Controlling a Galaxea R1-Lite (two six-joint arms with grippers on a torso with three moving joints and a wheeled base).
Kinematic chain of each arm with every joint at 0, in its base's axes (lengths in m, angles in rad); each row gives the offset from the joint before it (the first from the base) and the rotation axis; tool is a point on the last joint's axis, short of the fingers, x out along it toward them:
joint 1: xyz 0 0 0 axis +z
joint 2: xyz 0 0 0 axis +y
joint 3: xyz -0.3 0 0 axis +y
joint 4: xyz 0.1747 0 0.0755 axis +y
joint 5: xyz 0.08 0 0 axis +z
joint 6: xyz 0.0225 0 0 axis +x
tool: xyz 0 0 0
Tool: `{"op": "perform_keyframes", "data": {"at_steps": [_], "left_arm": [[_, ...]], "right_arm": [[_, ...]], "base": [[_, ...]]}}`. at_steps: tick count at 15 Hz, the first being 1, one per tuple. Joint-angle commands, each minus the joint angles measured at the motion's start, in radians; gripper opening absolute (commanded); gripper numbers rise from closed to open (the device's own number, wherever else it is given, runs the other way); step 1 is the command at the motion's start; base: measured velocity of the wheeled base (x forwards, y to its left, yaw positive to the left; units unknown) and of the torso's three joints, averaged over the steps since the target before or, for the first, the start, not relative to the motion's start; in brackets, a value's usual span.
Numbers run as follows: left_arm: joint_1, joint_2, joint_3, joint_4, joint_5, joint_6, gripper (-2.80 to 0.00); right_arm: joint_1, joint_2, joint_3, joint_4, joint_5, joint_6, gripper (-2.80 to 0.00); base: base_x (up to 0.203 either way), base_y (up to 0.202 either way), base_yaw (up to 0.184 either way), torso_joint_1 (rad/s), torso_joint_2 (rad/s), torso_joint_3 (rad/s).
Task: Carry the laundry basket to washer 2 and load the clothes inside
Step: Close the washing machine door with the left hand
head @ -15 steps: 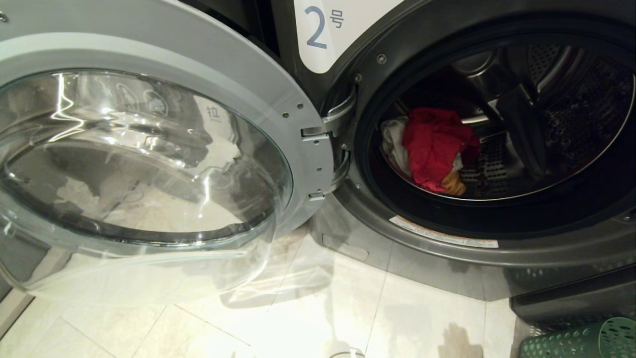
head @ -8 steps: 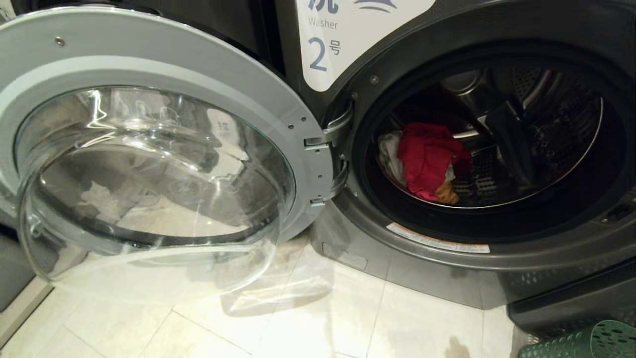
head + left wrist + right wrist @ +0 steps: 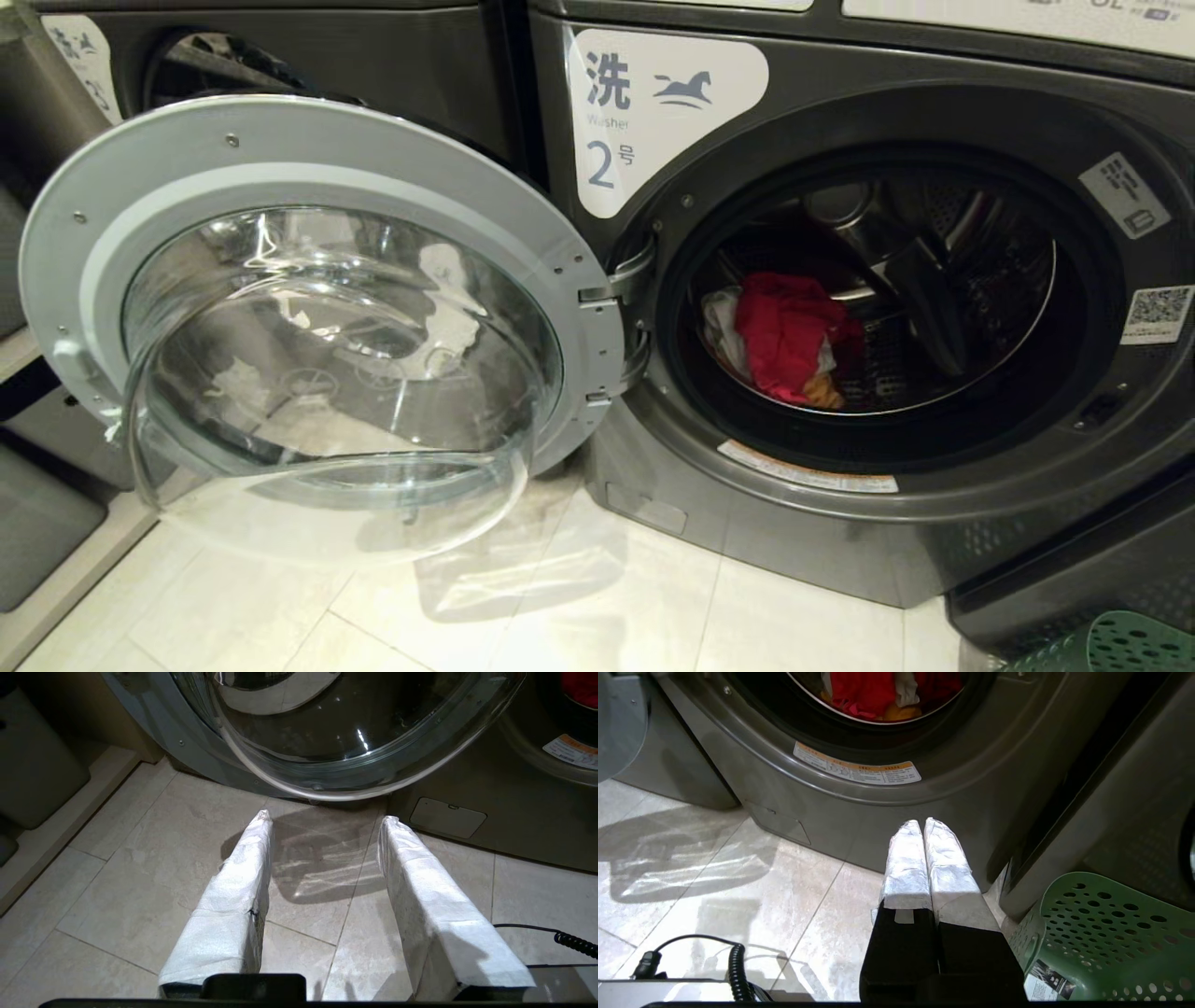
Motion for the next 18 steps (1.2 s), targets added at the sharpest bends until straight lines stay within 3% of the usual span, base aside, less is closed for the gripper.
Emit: {"op": "perform_keyframes", "data": {"at_steps": [1,11,18], "left_arm": [[0.0,0.001,0.0,0.0,-0.001,0.001,-2.8],[0.0,0.001,0.0,0.001,0.001,-0.001,-2.8],[0.0,0.001,0.0,0.003,0.001,-0.004,-2.8]], "right_arm": [[0.0,0.002,0.0,-0.001,-0.006,0.001,-2.8],[0.0,0.002,0.0,-0.001,-0.009,0.008,-2.8],[0.0,0.002,0.0,-0.001,-0.008,0.008,-2.8]], "base": [[0.0,0.0,0.0,0.006,0.0,0.206],[0.0,0.0,0.0,0.004,0.0,0.202],[0.0,0.0,0.0,0.002,0.0,0.04]]}}
